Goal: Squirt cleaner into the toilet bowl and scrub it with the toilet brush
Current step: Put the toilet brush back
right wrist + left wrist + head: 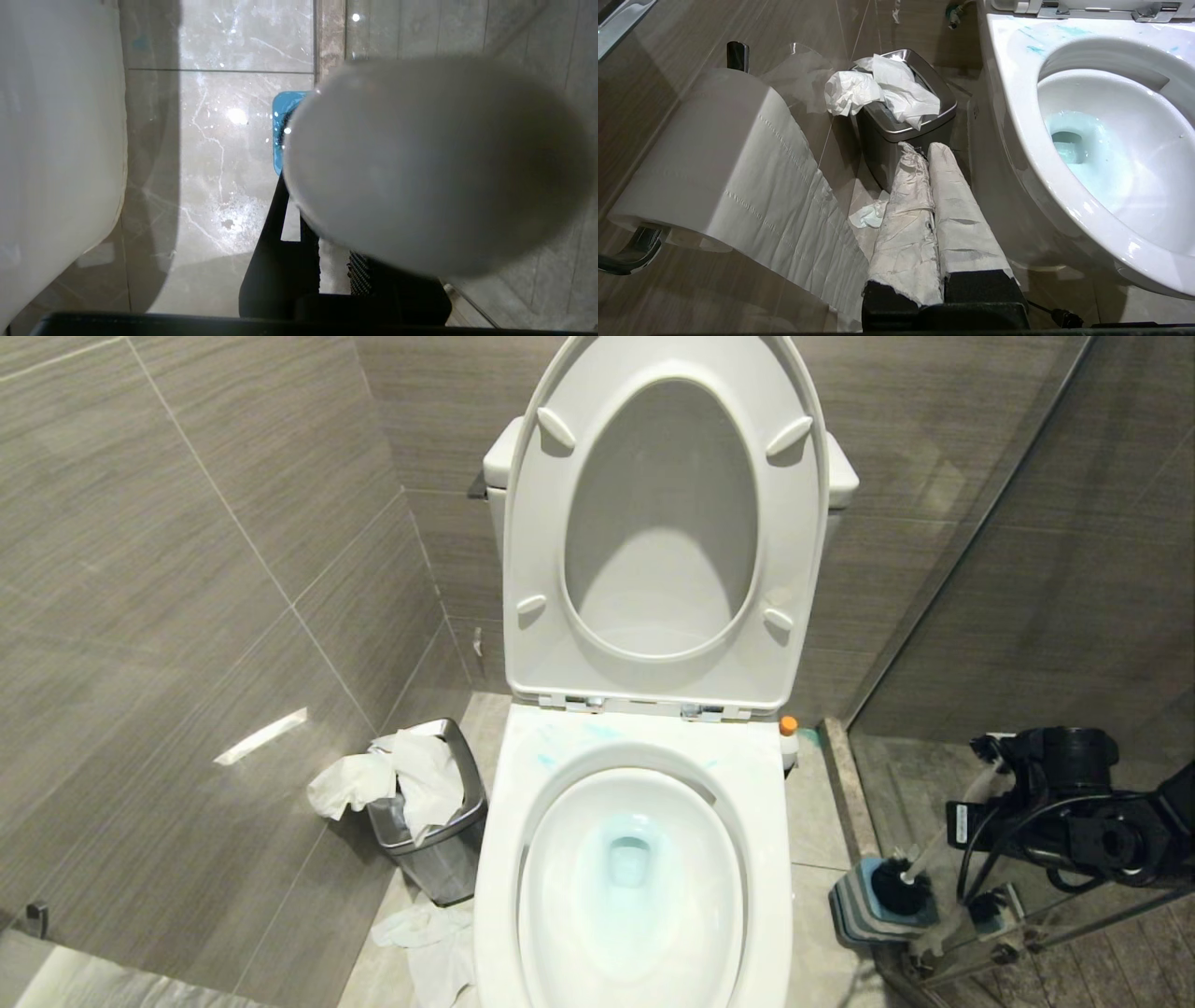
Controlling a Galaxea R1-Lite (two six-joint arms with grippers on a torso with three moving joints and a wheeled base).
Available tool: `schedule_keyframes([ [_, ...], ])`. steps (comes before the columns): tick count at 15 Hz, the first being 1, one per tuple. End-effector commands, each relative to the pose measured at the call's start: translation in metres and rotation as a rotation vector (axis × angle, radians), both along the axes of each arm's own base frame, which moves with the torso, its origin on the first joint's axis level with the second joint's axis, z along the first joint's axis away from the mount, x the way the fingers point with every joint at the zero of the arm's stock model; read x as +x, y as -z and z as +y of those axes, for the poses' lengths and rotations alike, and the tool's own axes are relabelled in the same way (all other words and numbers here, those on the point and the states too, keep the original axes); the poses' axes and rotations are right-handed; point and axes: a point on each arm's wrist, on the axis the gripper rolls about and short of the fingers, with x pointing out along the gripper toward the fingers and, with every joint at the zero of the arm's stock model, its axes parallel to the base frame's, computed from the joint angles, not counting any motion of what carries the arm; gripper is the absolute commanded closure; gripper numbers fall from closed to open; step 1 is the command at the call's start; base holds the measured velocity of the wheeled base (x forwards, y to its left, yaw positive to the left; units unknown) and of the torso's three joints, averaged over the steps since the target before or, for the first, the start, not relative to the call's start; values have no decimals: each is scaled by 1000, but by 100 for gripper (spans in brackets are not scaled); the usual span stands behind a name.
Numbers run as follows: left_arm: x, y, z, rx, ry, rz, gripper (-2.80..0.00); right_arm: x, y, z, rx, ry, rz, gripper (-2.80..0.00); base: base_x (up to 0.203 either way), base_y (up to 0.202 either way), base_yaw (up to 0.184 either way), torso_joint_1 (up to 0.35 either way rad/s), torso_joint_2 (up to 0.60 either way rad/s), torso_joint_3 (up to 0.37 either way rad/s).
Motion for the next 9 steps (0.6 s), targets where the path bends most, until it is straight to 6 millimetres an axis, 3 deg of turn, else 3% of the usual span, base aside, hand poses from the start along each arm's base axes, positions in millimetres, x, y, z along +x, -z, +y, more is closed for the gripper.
schedule_keyframes([
  [1, 0, 0, 0, -1, -1, 3, 0, -3, 8, 4, 3, -10, 12, 0, 0, 0, 0, 0, 0, 0],
  [9, 0, 0, 0, 0, 0, 1, 0, -7, 19, 5, 29, -12, 50, 0, 0, 0, 0, 0, 0, 0],
])
